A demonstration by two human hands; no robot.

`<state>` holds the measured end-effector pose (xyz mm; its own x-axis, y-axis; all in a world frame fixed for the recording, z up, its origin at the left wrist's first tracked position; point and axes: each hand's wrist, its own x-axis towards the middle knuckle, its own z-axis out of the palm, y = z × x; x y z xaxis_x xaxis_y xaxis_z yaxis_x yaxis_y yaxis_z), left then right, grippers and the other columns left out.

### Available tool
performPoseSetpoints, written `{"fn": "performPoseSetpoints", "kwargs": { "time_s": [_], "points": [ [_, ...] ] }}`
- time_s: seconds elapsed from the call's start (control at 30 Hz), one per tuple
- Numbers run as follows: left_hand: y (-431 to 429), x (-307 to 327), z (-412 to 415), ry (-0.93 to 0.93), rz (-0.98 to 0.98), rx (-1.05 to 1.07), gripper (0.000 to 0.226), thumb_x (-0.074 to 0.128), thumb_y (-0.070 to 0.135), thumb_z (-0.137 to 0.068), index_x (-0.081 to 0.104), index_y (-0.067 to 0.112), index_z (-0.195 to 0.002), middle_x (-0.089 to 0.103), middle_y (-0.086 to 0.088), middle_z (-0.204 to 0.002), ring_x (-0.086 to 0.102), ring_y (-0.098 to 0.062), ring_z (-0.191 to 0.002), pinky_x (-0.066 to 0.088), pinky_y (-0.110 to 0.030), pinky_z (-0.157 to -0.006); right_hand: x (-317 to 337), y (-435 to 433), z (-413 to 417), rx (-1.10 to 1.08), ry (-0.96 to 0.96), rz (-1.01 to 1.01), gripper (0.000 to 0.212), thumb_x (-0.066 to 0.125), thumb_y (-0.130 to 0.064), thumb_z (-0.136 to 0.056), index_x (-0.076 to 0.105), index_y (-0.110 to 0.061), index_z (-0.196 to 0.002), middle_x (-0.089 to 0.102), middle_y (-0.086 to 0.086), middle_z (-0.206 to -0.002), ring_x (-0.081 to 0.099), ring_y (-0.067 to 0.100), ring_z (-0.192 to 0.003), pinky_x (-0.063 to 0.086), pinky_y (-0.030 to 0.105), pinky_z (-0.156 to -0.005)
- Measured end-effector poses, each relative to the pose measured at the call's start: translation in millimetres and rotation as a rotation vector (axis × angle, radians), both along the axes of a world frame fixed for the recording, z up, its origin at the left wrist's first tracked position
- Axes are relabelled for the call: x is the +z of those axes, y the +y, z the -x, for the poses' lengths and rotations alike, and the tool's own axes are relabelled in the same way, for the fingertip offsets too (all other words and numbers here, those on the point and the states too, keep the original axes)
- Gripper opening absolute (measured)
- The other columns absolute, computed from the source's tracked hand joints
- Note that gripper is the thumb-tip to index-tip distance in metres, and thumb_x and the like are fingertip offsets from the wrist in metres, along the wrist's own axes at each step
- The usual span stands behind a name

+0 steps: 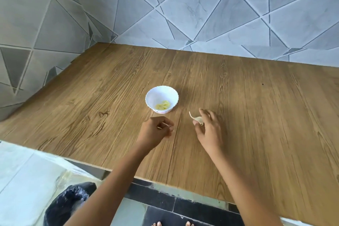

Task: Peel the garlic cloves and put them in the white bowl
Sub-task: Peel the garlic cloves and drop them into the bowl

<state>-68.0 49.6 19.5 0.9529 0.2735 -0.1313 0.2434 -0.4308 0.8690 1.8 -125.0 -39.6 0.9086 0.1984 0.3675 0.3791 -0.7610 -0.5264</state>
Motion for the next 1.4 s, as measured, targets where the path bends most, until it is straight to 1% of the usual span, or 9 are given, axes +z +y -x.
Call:
{"fn": "performPoseSetpoints", "kwargs": {
  "time_s": [0.2,0.33,0.43,0.57,0.97,1.03,1.13,1.27,1.4],
  "points": [
    [11,-5,17,-0.003,-0.059,-0.106,0.008,0.072,0.006,-0.081,0.074,0.008,-0.088,0.073,-0.001,-0.075,0.069,-0.010,-0.068,0.055,-0.018,-0.070,4,7,67,0.037,-0.107,0.043,0.047,0.043,-0.037,-0.090,0.062,-0.007,-0.121,0.063,0.007,-0.122,0.060,0.023,-0.111,0.049,0.036,-0.092],
    [18,-4,17,-0.036,-0.322,-0.265,0.005,0.070,0.010,-0.082,0.075,0.011,-0.084,0.068,0.005,-0.069,0.065,-0.009,-0.064,0.056,-0.025,-0.071,-9,15,91,-0.001,-0.014,0.198,0.053,0.034,-0.041,-0.092,0.058,-0.007,-0.125,0.058,0.010,-0.131,0.055,0.026,-0.121,0.040,0.040,-0.101],
    [16,-3,12,0.019,-0.544,-0.396,0.008,0.068,0.016,-0.084,0.074,0.016,-0.089,0.069,0.004,-0.084,0.064,-0.012,-0.079,0.054,-0.028,-0.075,-12,18,98,-0.053,0.048,0.335,0.057,0.026,-0.044,-0.096,0.057,-0.007,-0.128,0.054,0.010,-0.135,0.052,0.026,-0.124,0.028,0.040,-0.103],
    [10,-8,8,0.041,-0.662,-0.419,0.010,0.067,0.017,-0.085,0.072,0.018,-0.093,0.070,-0.002,-0.096,0.065,-0.020,-0.087,0.055,-0.033,-0.079,-14,18,98,-0.024,0.105,0.275,0.069,0.010,-0.051,-0.098,0.050,-0.008,-0.135,0.045,0.009,-0.143,0.041,0.025,-0.134,0.025,0.041,-0.109],
    [12,-22,26,-0.132,-0.793,-0.456,0.014,0.054,0.013,-0.092,0.068,0.013,-0.094,0.070,-0.004,-0.088,0.066,-0.023,-0.076,0.055,-0.035,-0.072,-16,18,98,-0.015,0.054,0.217,0.053,0.033,-0.041,-0.096,0.052,-0.008,-0.132,0.046,0.009,-0.142,0.040,0.025,-0.134,0.025,0.038,-0.109],
    [17,-26,29,-0.160,-0.700,-0.441,0.010,0.060,0.016,-0.089,0.070,0.012,-0.090,0.071,-0.003,-0.085,0.066,-0.022,-0.075,0.055,-0.034,-0.071,-12,16,100,0.037,0.066,0.091,0.042,0.048,-0.033,-0.097,0.054,-0.009,-0.131,0.047,0.006,-0.142,0.040,0.021,-0.134,0.029,0.033,-0.108],
    [29,-24,30,-0.136,-0.287,-0.291,0.005,0.074,0.014,-0.080,0.074,0.009,-0.080,0.072,-0.003,-0.074,0.067,-0.015,-0.066,0.054,-0.026,-0.067,1,18,103,0.152,0.188,-0.240,0.031,0.060,-0.021,-0.092,0.061,-0.015,-0.122,0.062,-0.003,-0.122,0.055,0.007,-0.114,0.040,0.012,-0.096],
    [28,-8,38,0.035,0.223,-0.171,0.007,0.069,0.001,-0.082,0.071,0.001,-0.089,0.072,-0.013,-0.079,0.067,-0.010,-0.066,0.052,-0.016,-0.063,19,35,102,0.191,0.533,-0.607,0.020,0.064,-0.020,-0.087,0.067,-0.018,-0.107,0.070,-0.009,-0.095,0.065,0.001,-0.086,0.051,0.016,-0.075],
    [23,-3,41,0.060,0.277,-0.177,0.006,0.068,0.002,-0.084,0.068,-0.002,-0.089,0.069,-0.015,-0.079,0.067,-0.016,-0.070,0.056,-0.021,-0.067,24,38,98,0.175,0.589,-0.768,0.007,0.067,-0.010,-0.084,0.070,-0.011,-0.090,0.072,0.001,-0.077,0.067,0.006,-0.069,0.051,0.017,-0.063]
  ]
}}
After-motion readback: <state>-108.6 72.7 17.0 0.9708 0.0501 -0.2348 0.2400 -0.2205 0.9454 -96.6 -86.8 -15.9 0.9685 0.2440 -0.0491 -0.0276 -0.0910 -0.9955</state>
